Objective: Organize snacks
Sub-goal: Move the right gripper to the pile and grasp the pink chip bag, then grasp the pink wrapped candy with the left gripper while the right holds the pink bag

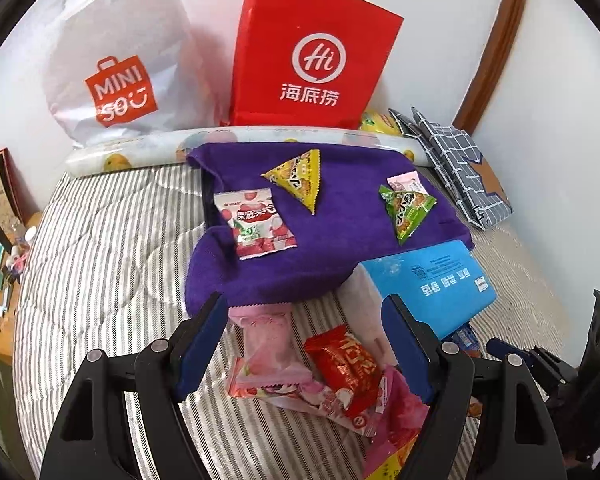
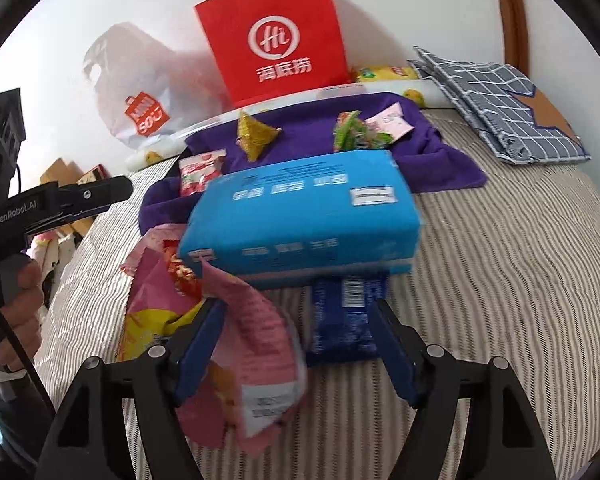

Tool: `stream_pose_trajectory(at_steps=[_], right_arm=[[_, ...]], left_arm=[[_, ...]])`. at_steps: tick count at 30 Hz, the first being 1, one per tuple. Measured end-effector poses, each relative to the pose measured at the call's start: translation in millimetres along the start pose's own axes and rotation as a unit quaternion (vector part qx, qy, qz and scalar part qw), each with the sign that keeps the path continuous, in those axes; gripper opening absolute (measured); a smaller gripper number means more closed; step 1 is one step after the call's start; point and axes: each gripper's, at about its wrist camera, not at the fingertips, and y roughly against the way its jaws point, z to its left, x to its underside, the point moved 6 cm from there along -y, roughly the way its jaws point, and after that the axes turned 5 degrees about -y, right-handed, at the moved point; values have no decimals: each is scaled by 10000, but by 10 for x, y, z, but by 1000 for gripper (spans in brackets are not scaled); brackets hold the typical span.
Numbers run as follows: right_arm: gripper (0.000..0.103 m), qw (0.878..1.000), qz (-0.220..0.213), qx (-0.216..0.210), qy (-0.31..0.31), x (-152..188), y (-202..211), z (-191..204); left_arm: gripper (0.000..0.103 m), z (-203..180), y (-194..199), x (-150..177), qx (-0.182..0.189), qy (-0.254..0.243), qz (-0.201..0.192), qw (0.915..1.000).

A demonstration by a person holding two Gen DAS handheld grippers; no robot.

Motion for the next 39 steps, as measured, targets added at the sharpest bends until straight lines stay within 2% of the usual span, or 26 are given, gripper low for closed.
stream_pose_trajectory(at_steps=[11,12,14,15,20,24,33,36,38,39], right_arm=[[72,9995,83,51,294,77,-141,171],[69,9993,69,74,364,79,-139,186],[46,9990,56,38,452,85,-126,213],[42,9989,80,5,464,88,-120,217],[28,9991,-3,-70,410,60,-35,174],[23,9993,-109,-69,344,13,47,92],[22,9995,-259,143,105,-53,156,-196],[27,9998,-175,21,28,-41,151,-237],[42,9999,-61,-95,4,-15,142,-229],[43,9999,-26,-142,7,1,139,-217]], left_arm=[[79,-8,-34,44,10,-49,48,10000],[79,-7,-42,48,2,-49,61,10000],[79,4,-58,56,-21,-46,86,10000],[79,14,-66,66,-36,-41,105,9999],[79,67,-93,125,-123,-8,187,9997],[79,142,-103,197,-219,43,245,9995],[79,246,-102,281,-274,236,338,9988],[79,244,-88,291,-281,262,343,9987],[79,235,-79,298,-283,260,348,9987],[79,232,-68,305,-293,254,349,9986]])
